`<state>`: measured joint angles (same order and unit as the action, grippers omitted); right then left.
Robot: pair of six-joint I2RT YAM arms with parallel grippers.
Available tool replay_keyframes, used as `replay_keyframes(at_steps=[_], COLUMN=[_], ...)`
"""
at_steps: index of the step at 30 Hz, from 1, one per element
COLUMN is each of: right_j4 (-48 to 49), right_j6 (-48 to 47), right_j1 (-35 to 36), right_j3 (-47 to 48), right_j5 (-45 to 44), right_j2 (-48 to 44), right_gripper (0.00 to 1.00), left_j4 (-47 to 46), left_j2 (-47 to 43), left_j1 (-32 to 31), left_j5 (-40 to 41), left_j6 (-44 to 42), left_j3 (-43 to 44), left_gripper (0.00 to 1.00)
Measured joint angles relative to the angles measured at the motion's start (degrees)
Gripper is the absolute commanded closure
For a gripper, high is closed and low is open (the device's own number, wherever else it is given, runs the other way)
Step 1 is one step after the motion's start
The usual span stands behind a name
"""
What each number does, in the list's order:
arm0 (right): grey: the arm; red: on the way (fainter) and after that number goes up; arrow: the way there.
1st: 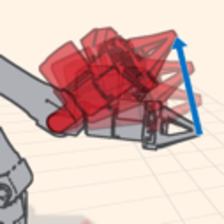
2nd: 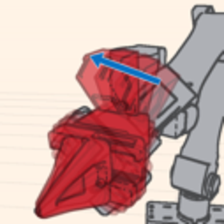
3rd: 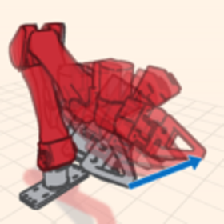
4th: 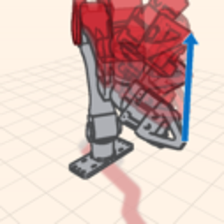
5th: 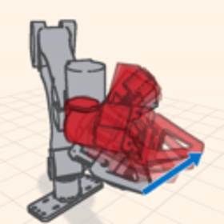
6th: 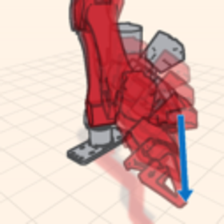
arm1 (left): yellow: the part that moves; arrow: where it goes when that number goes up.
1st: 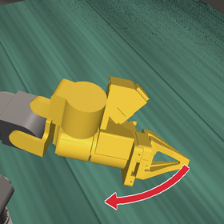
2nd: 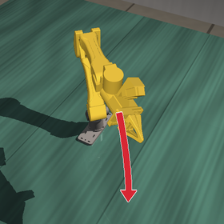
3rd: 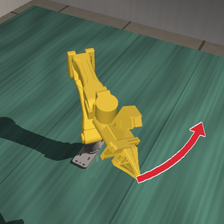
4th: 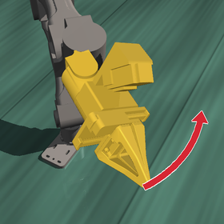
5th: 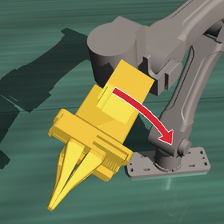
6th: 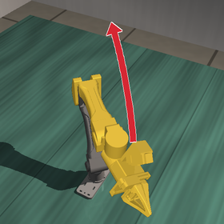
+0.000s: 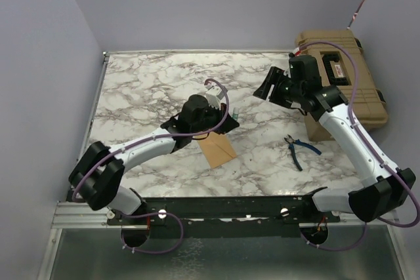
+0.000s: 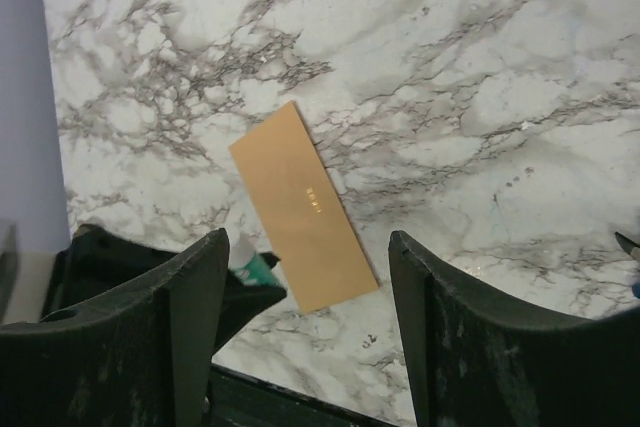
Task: Place the letter into the envelope and seal it
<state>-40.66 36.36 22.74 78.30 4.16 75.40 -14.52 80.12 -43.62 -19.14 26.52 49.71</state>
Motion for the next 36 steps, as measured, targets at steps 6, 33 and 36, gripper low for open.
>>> replay_keyframes(at_steps=[6,33,36], right_j4=[-0.1,-7.8,-9.2], right_j6=[-0.9,-1.9,-2.0], right_j1=[0.0,0.0,0.0], right_j3=[-1.1,-7.1,-6.5], right_j5=[-3.2,-6.3,-6.3], right_j2=[-3.0,-8.1,-8.0], right_gripper=[0.33,0.43,0.42], left_j4=[2.3,23.8,24.6], left_j2=[15.6,32.1,32.1], left_j1=[-0.1,-9.0,-9.0], left_j5=[10.2,23.5,24.0], left_j6=[8.1,24.9,24.8], left_j3=[3.9,21.3,21.8], left_gripper=[1.00,0.67,0.63])
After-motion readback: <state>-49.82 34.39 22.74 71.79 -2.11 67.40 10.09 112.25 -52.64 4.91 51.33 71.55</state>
